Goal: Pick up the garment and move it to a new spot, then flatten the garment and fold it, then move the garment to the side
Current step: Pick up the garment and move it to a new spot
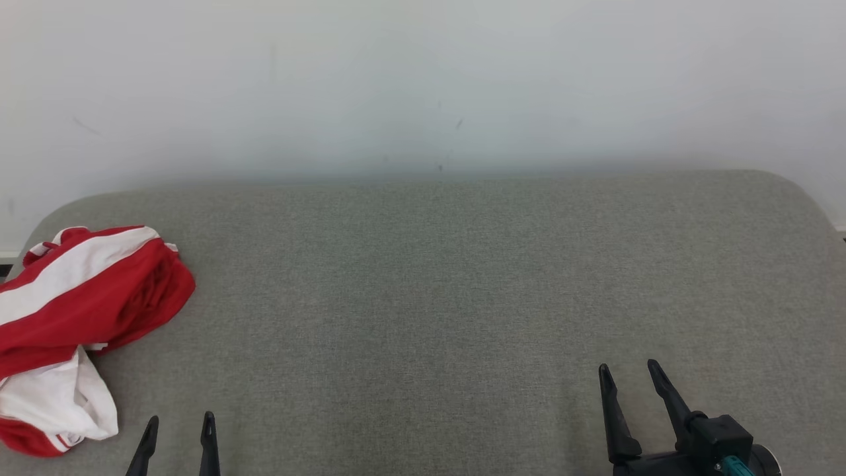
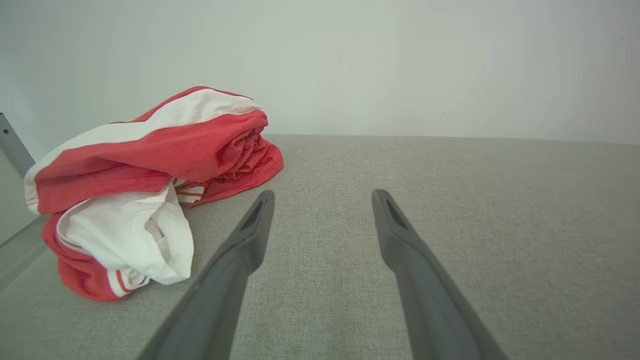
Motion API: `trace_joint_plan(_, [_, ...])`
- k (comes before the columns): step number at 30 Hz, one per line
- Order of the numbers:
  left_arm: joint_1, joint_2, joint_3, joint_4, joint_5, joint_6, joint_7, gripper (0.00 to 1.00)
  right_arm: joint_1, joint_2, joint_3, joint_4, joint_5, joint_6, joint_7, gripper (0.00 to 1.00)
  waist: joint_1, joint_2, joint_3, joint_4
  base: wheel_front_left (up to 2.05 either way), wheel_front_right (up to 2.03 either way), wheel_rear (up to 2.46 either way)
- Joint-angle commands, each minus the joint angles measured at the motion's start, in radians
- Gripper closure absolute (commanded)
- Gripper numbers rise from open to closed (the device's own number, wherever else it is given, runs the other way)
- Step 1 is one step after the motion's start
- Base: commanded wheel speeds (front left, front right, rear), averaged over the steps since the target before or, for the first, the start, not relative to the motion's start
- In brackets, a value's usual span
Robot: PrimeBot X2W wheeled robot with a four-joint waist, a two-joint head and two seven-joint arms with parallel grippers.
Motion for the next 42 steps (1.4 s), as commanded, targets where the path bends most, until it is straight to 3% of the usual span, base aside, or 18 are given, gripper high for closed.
trace_joint_plan(1, [-0.011, -0.002, 0.000, 0.002, 0.001, 0.004, -0.004, 0.00, -0.002, 0.001, -0.002, 0.000, 0.006, -0.002, -0.001, 0.00, 0.0000, 0.0000, 0.001, 0.014, 0.00, 0.00, 0.00])
trace_joint_plan(25, [0.012, -0.001, 0.043, 0.011, -0.013, 0.043, -0.004, 0.00, 0.037, 0.001, -0.019, -0.006, 0.016, -0.002, -0.001, 0.00, 0.0000, 0.0000, -0.009, 0.314, 0.00, 0.00, 0.00])
trace_joint_plan(42, [0.033, -0.009, 0.068, 0.004, -0.020, 0.057, -0.004, 0.00, 0.047, 0.001, -0.011, -0.013, 0.016, -0.002, -0.001, 0.00, 0.0000, 0.0000, -0.015, 0.429, 0.00, 0.00, 0.00])
